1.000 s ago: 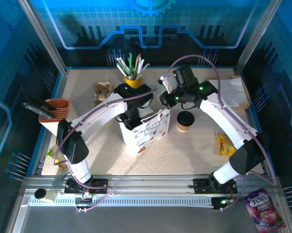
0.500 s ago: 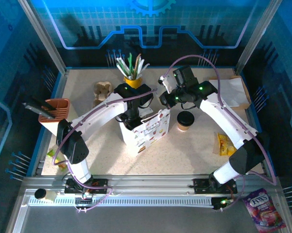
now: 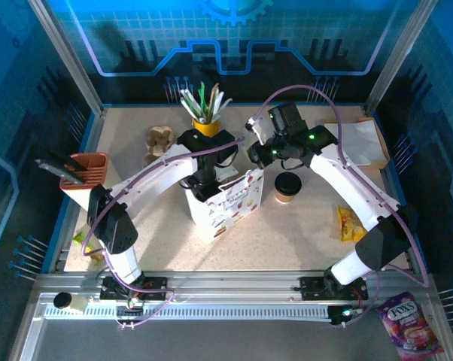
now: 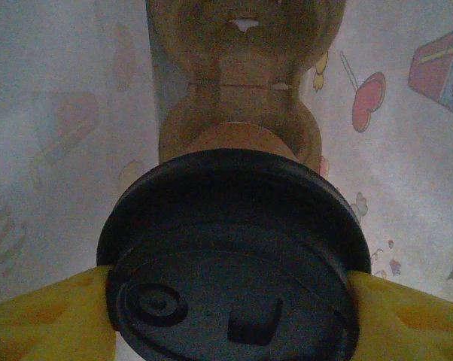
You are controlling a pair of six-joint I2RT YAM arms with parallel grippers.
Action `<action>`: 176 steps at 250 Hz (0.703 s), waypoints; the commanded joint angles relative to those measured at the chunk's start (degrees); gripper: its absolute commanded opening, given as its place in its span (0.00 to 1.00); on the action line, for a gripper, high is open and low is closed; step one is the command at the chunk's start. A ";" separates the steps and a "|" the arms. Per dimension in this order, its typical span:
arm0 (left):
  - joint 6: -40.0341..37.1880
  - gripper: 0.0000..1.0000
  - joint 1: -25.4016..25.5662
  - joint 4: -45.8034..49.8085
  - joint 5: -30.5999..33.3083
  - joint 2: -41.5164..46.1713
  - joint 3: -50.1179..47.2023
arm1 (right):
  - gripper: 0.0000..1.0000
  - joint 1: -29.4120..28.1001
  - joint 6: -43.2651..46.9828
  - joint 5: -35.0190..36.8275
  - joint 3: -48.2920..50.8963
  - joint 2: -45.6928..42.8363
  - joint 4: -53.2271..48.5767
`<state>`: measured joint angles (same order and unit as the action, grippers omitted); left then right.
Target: Pack the takeout coffee
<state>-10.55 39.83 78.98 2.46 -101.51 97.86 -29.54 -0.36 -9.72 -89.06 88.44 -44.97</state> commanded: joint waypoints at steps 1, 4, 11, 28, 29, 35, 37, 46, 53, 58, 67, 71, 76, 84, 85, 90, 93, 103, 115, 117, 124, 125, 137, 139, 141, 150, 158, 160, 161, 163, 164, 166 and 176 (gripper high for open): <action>-0.68 0.54 -0.55 -0.05 -1.84 -0.70 0.11 | 0.08 0.71 0.61 -0.88 -0.68 1.09 -0.34; -0.78 0.54 -0.55 -0.10 -1.87 -0.66 0.05 | 0.08 0.71 0.56 -0.82 -0.68 1.09 -0.35; -0.74 0.54 -0.55 -0.11 -1.93 -0.75 -0.03 | 0.08 0.70 0.67 -0.92 -0.77 1.19 -0.38; -0.79 0.54 -0.55 -0.23 -2.17 -0.87 -0.21 | 0.08 0.71 0.62 -0.92 -0.68 1.20 -0.33; -0.79 0.54 -0.55 -0.23 -2.14 -0.87 -0.17 | 0.08 0.71 0.62 -0.92 -0.73 1.20 -0.31; -0.82 0.54 -0.55 -0.27 -2.19 -0.94 -0.21 | 0.08 0.72 0.61 -0.93 -0.70 1.20 -0.37; -0.84 0.54 -0.59 -0.26 -2.17 -0.96 -0.22 | 0.08 0.71 0.60 -0.92 -0.75 1.18 -0.31; -0.87 0.54 -0.57 -0.28 -2.14 -1.08 -0.29 | 0.08 0.72 0.62 -0.95 -0.76 1.20 -0.35; -0.91 0.54 -0.62 -0.39 -2.19 -1.14 -0.39 | 0.08 0.69 0.64 -0.92 -0.77 1.20 -0.38; -0.93 0.54 -0.55 -0.41 -2.20 -1.21 -0.36 | 0.08 0.71 0.61 -0.92 -0.77 1.20 -0.38; -0.91 0.54 -0.57 -0.49 -2.30 -1.31 -0.38 | 0.08 0.71 0.62 -0.94 -0.73 1.11 -0.38; -0.89 0.54 -0.55 -0.49 -2.31 -1.36 -0.39 | 0.08 0.71 0.64 -0.84 -0.64 1.09 -0.42; -0.92 0.54 -0.55 -0.60 -2.39 -1.40 -0.37 | 0.08 0.71 0.62 -0.85 -0.68 1.09 -0.43; -0.97 0.54 -0.56 -0.60 -2.46 -1.56 -0.41 | 0.08 0.71 0.62 -0.88 -0.62 1.00 -0.40; -1.01 0.54 -0.55 -0.64 -2.50 -1.57 -0.45 | 0.08 0.67 0.58 -0.90 -0.56 1.01 -0.39; -0.97 0.54 -0.59 -0.67 -2.46 -1.70 -0.48 | 0.08 0.71 0.57 -0.84 -0.59 0.95 -0.38; -0.97 0.54 -0.55 -0.67 -2.47 -1.67 -0.60 | 0.08 0.71 0.62 -0.88 -0.58 1.02 -0.36; -0.97 0.54 -0.59 -0.67 -2.46 -1.84 -0.74 | 0.08 0.71 0.62 -0.88 -0.54 1.01 -0.38; -0.97 0.54 -0.61 -0.80 -2.46 -2.02 -1.03 | 0.08 0.71 0.70 -0.88 -0.59 1.03 -0.43; -0.97 0.54 -0.56 -0.83 -2.41 -1.98 -1.04 | 0.08 0.69 0.69 -0.91 -0.59 1.03 -0.39; -0.97 0.54 -0.62 -0.95 -2.46 -2.02 -1.18 | 0.08 0.71 0.67 -0.88 -0.57 1.03 -0.38; -1.01 0.54 -0.63 -0.94 -2.46 -2.02 -1.22 | 0.08 0.67 0.69 -0.90 -0.54 1.03 -0.38; -0.98 0.54 -0.64 -1.02 -2.55 -2.09 -1.42 | 0.08 0.71 0.69 -0.84 -0.59 1.09 -0.31; -0.99 0.54 -0.64 -1.07 -2.55 -2.13 -1.42 | 0.08 0.71 0.62 -0.88 -0.59 1.11 -0.30; -1.02 0.54 -0.66 -1.10 -2.55 -2.11 -1.51 | 0.08 0.71 0.69 -0.84 -0.59 1.07 -0.29; -0.97 0.54 -0.64 -1.11 -2.52 -2.18 -1.61 | 0.08 0.70 0.71 -0.83 -0.55 1.18 -0.30; -1.02 0.54 -0.70 -1.18 -2.48 -2.27 -1.74 | 0.08 0.71 0.71 -0.90 -0.59 1.19 -0.29; -0.98 0.54 -0.65 -1.19 -2.46 -2.28 -1.72 | 0.08 0.71 0.62 -0.89 -0.53 1.20 -0.29; -0.97 0.54 -0.64 -1.19 -2.46 -2.28 -1.72 | 0.08 0.71 0.67 -0.91 -0.56 1.16 -0.29; -0.99 0.54 -0.68 -1.20 -2.50 -2.28 -1.71 | 0.08 0.67 0.64 -0.87 -0.54 1.13 -0.34; -0.98 0.54 -0.66 -1.24 -2.48 -2.28 -1.76 | 0.08 0.69 0.67 -0.85 -0.57 1.12 -0.31; -0.97 0.54 -0.64 -1.19 -2.46 -2.39 -1.75 | 0.08 0.71 0.68 -0.84 -0.54 1.16 -0.30; -0.95 0.54 -0.72 -1.28 -2.46 -2.46 -2.01 | 0.08 0.71 0.71 -0.89 -0.59 1.18 -0.29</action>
<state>-10.68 39.79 77.65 1.58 -103.28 96.84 -29.54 -0.36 -9.76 -89.06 88.53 -44.97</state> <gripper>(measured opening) 0.663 0.082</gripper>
